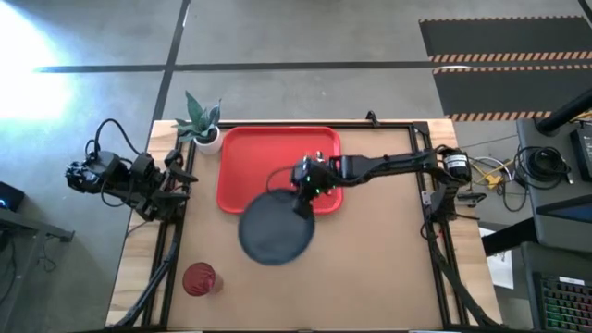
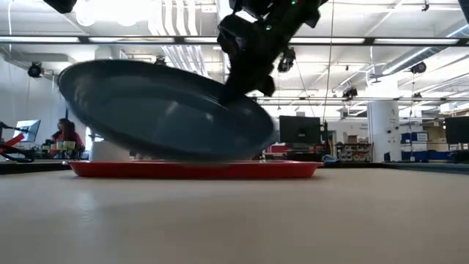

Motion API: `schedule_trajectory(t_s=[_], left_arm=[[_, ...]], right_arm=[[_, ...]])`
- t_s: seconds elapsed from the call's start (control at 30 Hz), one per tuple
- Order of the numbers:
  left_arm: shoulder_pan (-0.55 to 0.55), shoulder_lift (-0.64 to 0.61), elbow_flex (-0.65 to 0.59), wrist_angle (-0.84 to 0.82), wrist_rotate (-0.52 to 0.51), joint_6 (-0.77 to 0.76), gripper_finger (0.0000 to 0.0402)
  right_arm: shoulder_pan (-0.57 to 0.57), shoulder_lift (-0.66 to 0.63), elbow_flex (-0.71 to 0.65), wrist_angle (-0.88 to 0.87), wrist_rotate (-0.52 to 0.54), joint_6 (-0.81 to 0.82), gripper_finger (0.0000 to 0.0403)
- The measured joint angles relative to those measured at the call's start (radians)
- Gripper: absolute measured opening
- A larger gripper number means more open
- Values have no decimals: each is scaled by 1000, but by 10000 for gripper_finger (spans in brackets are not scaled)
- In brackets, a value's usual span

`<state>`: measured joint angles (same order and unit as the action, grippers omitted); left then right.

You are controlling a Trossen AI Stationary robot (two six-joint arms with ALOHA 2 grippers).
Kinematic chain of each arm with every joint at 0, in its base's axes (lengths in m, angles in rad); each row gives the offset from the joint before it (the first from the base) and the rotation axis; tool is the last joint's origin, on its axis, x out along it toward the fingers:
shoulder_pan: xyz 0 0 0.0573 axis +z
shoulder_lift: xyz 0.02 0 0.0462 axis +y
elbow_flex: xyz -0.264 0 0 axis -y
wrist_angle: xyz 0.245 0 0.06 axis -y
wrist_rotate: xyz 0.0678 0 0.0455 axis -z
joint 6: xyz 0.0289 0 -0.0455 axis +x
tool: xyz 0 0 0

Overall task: Pick and place plate/cup/fork/spoon on tray
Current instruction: Put the blue plate on the bottom of the red tray

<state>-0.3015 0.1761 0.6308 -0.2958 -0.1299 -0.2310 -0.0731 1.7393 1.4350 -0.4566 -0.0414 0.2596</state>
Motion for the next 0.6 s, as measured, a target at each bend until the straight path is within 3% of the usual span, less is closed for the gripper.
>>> schedule_trajectory(t_s=[0.6], left_arm=[[0,0,0,0,0,0,225]], right_arm=[[-298,-2,2,258,7,-114,8]])
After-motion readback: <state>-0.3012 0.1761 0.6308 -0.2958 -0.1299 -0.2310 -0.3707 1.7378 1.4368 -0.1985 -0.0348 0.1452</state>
